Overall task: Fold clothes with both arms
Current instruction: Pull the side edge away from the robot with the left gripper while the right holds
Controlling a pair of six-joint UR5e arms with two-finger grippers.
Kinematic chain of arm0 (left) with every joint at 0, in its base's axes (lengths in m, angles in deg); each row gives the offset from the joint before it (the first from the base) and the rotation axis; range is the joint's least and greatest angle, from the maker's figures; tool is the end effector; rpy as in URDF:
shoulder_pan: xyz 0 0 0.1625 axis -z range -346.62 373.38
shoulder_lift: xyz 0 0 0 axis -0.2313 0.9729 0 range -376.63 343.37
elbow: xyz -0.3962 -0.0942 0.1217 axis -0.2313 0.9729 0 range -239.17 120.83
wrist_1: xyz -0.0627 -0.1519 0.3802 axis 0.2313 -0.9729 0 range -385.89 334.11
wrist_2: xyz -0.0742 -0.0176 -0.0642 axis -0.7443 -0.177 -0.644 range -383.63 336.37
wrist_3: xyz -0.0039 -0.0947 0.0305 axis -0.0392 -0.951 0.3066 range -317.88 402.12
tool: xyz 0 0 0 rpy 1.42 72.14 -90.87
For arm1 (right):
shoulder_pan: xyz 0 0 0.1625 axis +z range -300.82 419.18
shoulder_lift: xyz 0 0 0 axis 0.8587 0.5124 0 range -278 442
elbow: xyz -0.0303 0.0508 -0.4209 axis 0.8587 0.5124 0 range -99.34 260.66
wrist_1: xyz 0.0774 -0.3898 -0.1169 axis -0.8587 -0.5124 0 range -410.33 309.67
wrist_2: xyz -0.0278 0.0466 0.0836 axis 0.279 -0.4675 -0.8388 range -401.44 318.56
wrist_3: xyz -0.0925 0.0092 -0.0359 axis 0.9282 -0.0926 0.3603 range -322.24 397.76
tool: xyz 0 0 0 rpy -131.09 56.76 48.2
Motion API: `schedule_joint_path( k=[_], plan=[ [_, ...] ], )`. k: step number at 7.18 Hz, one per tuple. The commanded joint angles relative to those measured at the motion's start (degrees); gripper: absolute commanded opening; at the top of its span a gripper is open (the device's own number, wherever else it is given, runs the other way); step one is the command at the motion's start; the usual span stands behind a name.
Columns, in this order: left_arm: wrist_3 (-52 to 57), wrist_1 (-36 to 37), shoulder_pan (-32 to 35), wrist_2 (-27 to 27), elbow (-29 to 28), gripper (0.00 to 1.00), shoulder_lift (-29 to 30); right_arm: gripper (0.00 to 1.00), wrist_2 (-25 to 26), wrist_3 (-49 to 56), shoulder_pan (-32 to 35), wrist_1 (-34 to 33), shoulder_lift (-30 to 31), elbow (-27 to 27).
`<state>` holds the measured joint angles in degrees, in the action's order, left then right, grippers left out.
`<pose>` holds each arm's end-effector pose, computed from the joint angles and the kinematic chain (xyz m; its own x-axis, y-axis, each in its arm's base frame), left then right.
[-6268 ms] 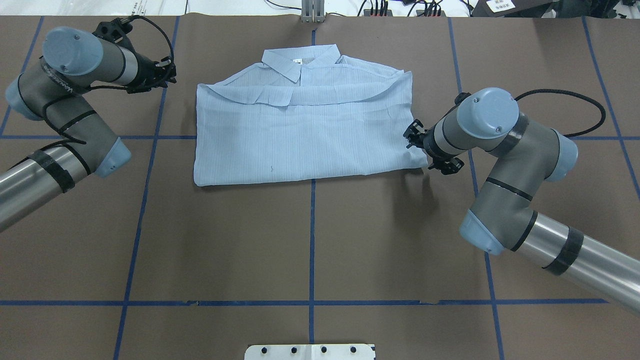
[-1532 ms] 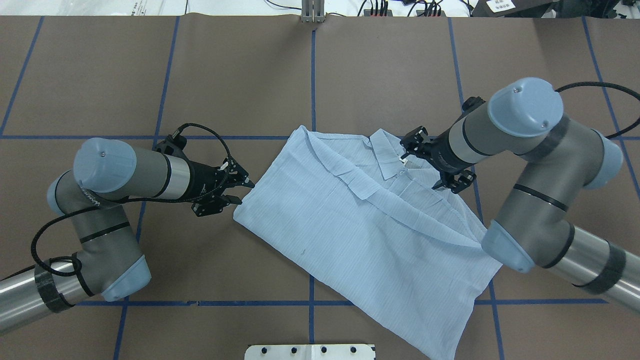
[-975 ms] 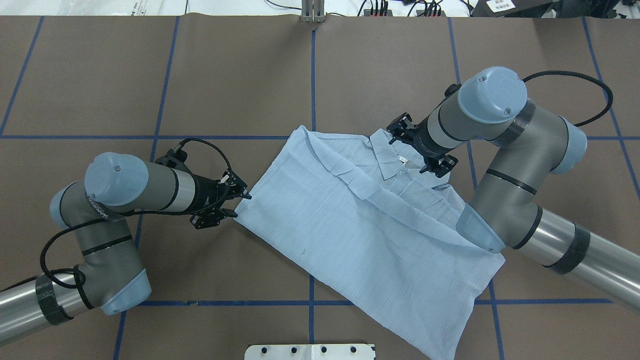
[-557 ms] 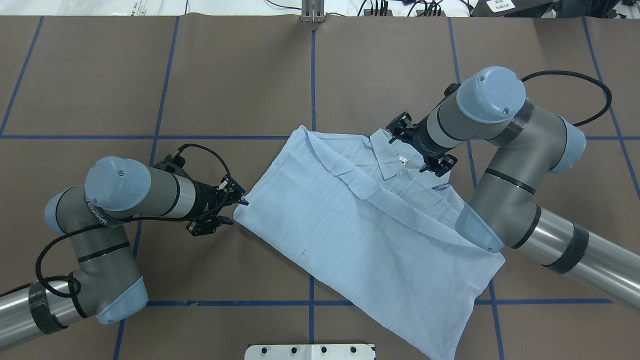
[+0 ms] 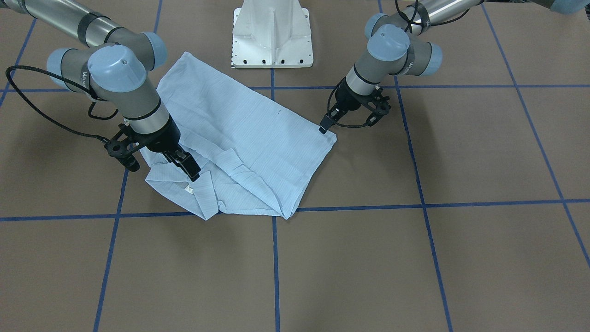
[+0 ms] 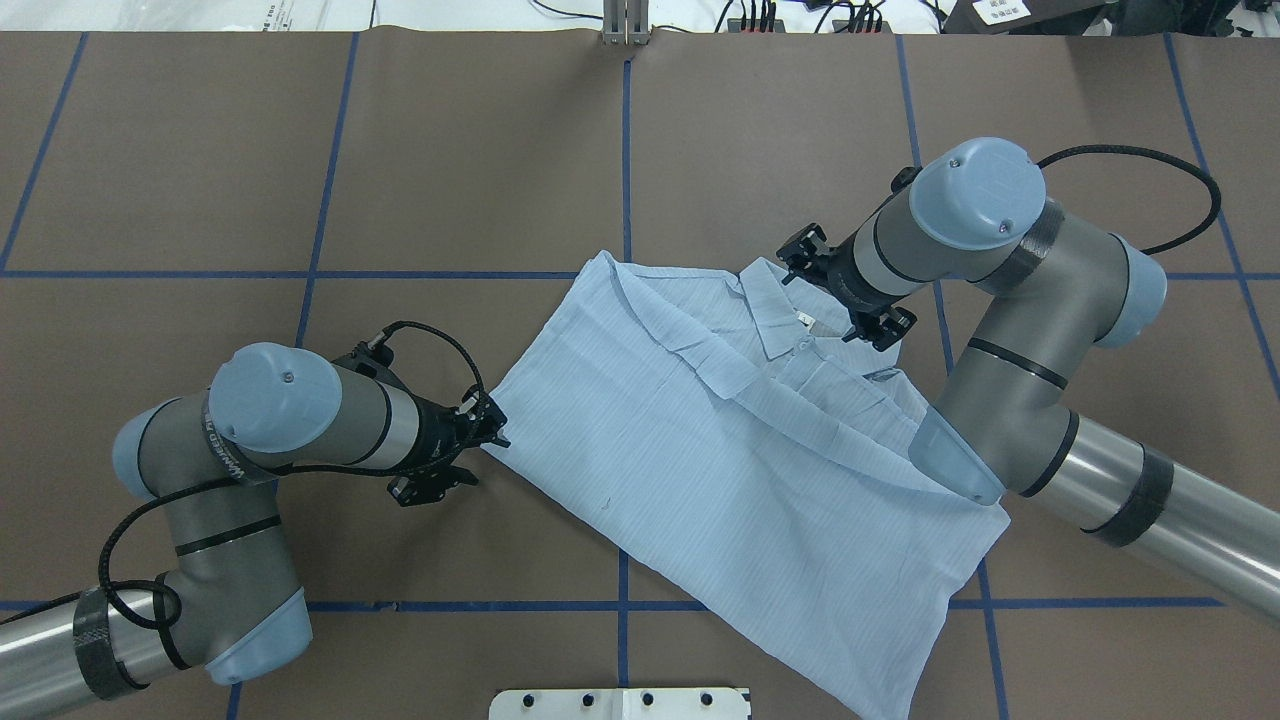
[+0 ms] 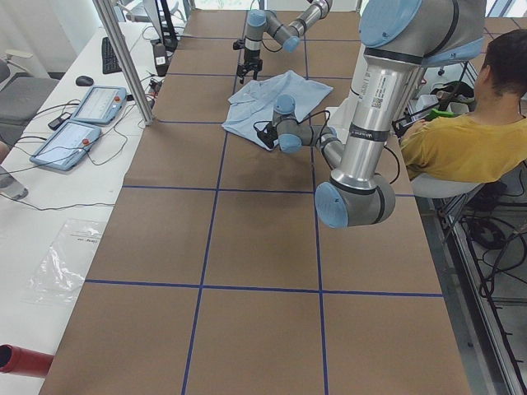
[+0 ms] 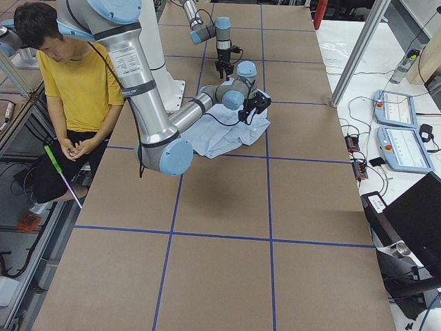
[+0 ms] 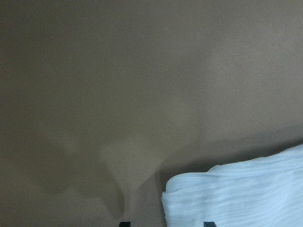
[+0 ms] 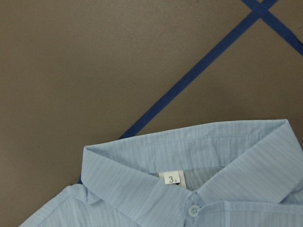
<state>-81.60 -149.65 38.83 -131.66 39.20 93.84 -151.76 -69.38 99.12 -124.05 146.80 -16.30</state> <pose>0.5177 -0.3599 0.3265 0.2564 -0.7068 -0.6594 0.3642 0.7025 -0.6114 -0.4343 -0.4923 0.3257 0.3671 0.6682 0.6471 -0.5349 0.7208 -0.4408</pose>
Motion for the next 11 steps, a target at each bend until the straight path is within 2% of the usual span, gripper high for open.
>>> schedule_joint_path(
  k=[1,3,4,5,6,7,9,11],
  plan=[
    [0.41,0.1,-0.4,0.54,-0.54,0.6,0.53,1.0,2.47,0.0,-0.74,0.07,-0.03,0.8],
    [0.76,0.01,-0.4,2.64,-2.03,0.56,1.84,1.0,2.48,0.0,-0.92,0.07,-0.03,1.07],
    [0.76,-0.07,-0.4,2.74,-2.47,0.49,1.93,1.0,3.7,0.0,-1.7,0.07,0.24,1.16],
    [0.67,0.1,-0.4,4.13,-2.39,0.2,2.2,1.0,5.01,0.0,-2.32,0.07,0.24,1.16],
    [0.85,0.19,-0.31,4.4,-2.13,0.0,2.29,1.0,5.03,0.0,-2.5,0.07,0.24,1.16],
    [1.11,0.19,-0.05,4.58,-2.21,0.0,2.11,1.0,5.03,0.0,-2.59,0.07,0.24,1.42],
    [8.46,0.19,3.09,4.67,-2.56,0.0,2.29,1.0,5.11,0.0,-2.68,0.07,0.06,1.51],
    [16.01,-0.77,6.35,6.67,-6.32,0.0,4.12,1.0,5.46,-0.09,-3.2,0.07,-0.03,1.51]
  ],
)
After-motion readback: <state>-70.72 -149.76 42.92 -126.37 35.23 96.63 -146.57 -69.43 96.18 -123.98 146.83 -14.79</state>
